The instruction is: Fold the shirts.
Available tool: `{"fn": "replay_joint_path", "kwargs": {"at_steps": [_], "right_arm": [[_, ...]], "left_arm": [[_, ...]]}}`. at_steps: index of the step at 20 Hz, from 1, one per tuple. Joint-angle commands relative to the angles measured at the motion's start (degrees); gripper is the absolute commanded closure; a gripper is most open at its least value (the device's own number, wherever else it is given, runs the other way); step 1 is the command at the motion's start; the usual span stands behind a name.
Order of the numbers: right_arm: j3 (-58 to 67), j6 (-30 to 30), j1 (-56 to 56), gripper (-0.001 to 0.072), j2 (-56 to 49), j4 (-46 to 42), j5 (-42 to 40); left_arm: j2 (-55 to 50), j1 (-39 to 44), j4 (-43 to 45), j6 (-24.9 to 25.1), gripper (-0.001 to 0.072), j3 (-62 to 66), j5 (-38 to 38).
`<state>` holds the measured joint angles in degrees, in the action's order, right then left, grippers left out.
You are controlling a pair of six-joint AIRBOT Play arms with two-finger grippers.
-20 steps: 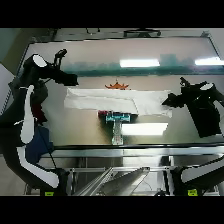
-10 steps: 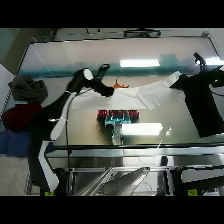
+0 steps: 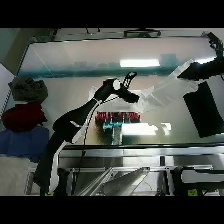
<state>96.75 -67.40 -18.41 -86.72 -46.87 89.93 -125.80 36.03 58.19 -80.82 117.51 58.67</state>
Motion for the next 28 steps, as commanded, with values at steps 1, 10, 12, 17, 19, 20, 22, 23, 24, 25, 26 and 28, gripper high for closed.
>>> {"fn": "replay_joint_path", "kwargs": {"at_steps": [1, 10, 12, 17, 19, 20, 22, 23, 24, 25, 26, 28], "right_arm": [[1.42, -1.14, 0.07, 0.0692, 0.28, -0.17, -0.04], [2.01, -6.40, 26.86, 0.0692, -4.11, 6.62, -16.55], [2.03, -6.01, 37.20, 0.0691, -8.87, 6.60, -27.78], [2.05, -3.32, 56.92, 0.0429, -27.06, 7.23, -52.46], [2.12, -3.30, 59.74, 0.0273, -30.49, 8.57, -54.25], [2.12, -2.91, 59.60, 0.0274, -30.32, 8.04, -52.78], [2.12, -2.91, 56.24, 0.0274, -27.58, 6.43, -46.21], [2.12, -2.93, 53.64, 0.0274, -25.64, 5.77, -42.16], [2.12, -2.95, 50.64, 0.0274, -23.63, 4.87, -38.03], [2.12, -3.58, 47.17, 0.0274, -21.51, 3.48, -33.66], [2.12, -4.59, 43.36, 0.0274, -19.41, 1.64, -29.42], [2.10, -7.91, 35.74, 0.0236, -15.80, -2.95, -22.75]], "left_arm": [[6.73, -2.49, -3.45, 0.26, 0.0696, 0.13, 2.40], [50.27, -30.60, -9.01, 8.31, 0.0675, -9.03, 12.02], [55.60, -37.48, -16.11, 11.06, 0.0675, -12.87, 14.34], [63.43, -45.77, -25.20, 17.88, 0.0675, -28.17, 15.26], [64.85, -47.30, -25.46, 18.45, 0.0675, -33.03, 15.17], [65.35, -48.00, -25.42, 18.51, 0.0675, -34.84, 14.71], [65.90, -49.22, -26.56, 19.26, 0.0675, -37.05, 14.75], [65.99, -49.66, -28.52, 20.09, 0.0675, -37.64, 14.91], [65.96, -50.14, -30.77, 21.03, 0.0675, -38.14, 14.80], [65.96, -50.34, -32.85, 21.64, 0.0676, -38.66, 14.75], [65.96, -50.34, -34.12, 22.05, 0.0676, -39.04, 14.64], [65.96, -50.34, -34.27, 22.25, 0.0677, -39.12, 14.78]]}}
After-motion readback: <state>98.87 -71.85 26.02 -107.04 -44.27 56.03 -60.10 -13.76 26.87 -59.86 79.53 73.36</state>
